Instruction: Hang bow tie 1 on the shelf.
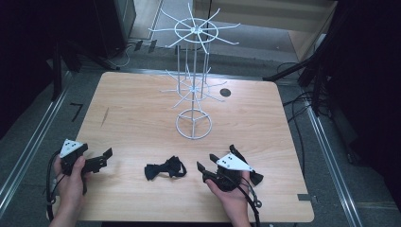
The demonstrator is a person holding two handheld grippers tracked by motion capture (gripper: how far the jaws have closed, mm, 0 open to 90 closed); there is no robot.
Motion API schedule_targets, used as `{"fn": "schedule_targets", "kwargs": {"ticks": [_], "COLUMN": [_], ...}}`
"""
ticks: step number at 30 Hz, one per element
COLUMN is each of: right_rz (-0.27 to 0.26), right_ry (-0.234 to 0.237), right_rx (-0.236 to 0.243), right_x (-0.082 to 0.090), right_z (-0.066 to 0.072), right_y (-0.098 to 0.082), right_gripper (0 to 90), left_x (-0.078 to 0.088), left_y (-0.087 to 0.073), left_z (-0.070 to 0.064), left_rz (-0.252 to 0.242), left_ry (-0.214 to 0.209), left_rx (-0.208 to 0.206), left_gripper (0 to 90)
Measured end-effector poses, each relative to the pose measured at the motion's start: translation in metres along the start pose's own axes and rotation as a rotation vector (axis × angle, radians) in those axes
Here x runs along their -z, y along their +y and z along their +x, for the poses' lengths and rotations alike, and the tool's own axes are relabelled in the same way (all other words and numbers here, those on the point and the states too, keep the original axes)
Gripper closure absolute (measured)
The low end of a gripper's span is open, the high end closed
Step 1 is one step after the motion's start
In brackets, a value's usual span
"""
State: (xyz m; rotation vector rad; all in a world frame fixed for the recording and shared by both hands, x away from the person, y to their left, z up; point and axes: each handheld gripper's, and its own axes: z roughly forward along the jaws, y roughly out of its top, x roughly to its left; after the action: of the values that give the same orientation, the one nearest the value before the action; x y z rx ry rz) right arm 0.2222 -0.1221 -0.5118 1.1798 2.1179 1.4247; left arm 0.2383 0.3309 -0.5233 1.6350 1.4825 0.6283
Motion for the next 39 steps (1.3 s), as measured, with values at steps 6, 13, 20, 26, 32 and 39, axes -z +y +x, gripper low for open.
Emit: {"fn": "schedule_targets", "kwargs": {"ticks": [6, 13, 20, 26, 32, 39], "right_rz": [0.009, 0.026, 0.050, 0.076, 0.123, 0.205], "right_ry": [0.073, 0.125, 0.181, 0.201, 0.198, 0.209], "right_rx": [0.009, 0.045, 0.076, 0.109, 0.140, 0.182], "right_x": [-0.010, -0.022, -0.032, -0.040, -0.047, -0.051], "right_z": [0.012, 0.025, 0.036, 0.042, 0.046, 0.050], "right_y": [-0.001, -0.005, -0.010, -0.014, -0.018, -0.019], "right_gripper": [51.0, 52.9, 56.2, 57.0, 59.1, 66.5], "left_x": [0.000, 0.000, 0.000, 0.000, 0.000, 0.000], "left_y": [0.000, 0.000, 0.000, 0.000, 0.000, 0.000], "left_z": [0.000, 0.000, 0.000, 0.000, 0.000, 0.000], "left_rz": [-0.003, -0.003, -0.003, -0.005, -0.005, -0.006], "left_ry": [0.002, 0.003, 0.002, 0.001, 0.000, 0.000], "left_rx": [0.001, 0.001, 0.001, 0.000, 0.002, 0.001], "left_gripper": [0.2, 0.2, 0.2, 0.2, 0.1, 0.2]}}
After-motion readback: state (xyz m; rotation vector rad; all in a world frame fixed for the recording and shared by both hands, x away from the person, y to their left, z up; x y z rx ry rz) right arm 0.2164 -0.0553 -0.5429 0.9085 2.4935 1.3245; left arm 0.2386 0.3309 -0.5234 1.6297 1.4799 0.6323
